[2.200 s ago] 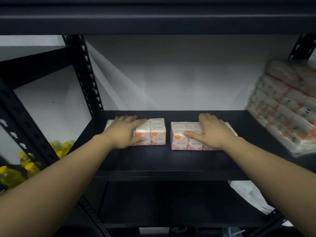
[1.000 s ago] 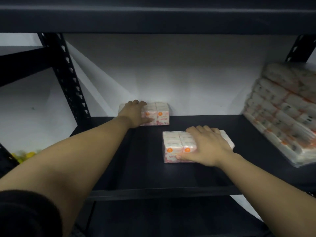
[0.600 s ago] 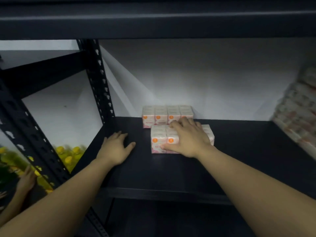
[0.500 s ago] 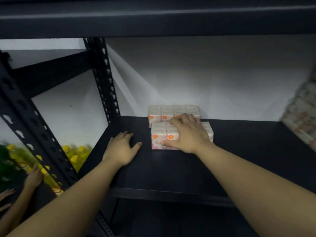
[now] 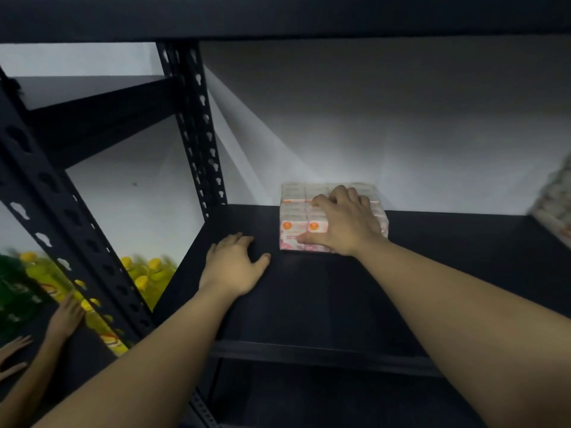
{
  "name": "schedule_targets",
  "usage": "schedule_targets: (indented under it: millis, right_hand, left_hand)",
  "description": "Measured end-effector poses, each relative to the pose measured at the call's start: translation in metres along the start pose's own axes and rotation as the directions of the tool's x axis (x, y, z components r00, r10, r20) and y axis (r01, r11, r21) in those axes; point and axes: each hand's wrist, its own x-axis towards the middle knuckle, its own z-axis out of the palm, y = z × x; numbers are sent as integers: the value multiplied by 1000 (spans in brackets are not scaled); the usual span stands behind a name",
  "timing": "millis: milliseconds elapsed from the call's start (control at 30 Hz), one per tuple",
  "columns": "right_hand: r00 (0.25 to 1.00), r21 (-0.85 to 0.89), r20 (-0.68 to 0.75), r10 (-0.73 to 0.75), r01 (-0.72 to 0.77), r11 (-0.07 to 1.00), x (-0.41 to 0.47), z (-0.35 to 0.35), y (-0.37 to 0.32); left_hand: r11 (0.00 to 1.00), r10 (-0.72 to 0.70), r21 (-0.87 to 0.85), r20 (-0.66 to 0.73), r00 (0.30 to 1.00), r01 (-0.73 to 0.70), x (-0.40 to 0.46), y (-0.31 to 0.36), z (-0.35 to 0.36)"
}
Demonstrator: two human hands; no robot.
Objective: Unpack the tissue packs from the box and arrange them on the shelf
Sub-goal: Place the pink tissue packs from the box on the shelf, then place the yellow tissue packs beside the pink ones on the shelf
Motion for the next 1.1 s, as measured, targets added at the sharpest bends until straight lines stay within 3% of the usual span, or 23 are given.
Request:
schedule_targets:
  millis: [400,600,833,933,1100]
  right_hand:
    - [999,18,27,30,-30,999,-6,-12,-10]
    - [968,177,-207,142,-106,978,-91,-20,-32]
    - [977,273,67,203,-214,938,-185,-7,-20]
    - [989,250,57,139,-149,957,-221,-5,-14]
    - [985,343,-172,-10,70,937,-302,21,-5]
  left_hand:
    - [996,83,-14,-21,996,-83,-13,1,-3]
    - [974,226,4,48,973,-227,-56,12,-1]
    - [967,249,33,90,964,-253,-111,32,6]
    - [965,264,11,-3,965,-264,-145,46,13]
    - [905,412,-62,-118,903,-421,-217,62,47]
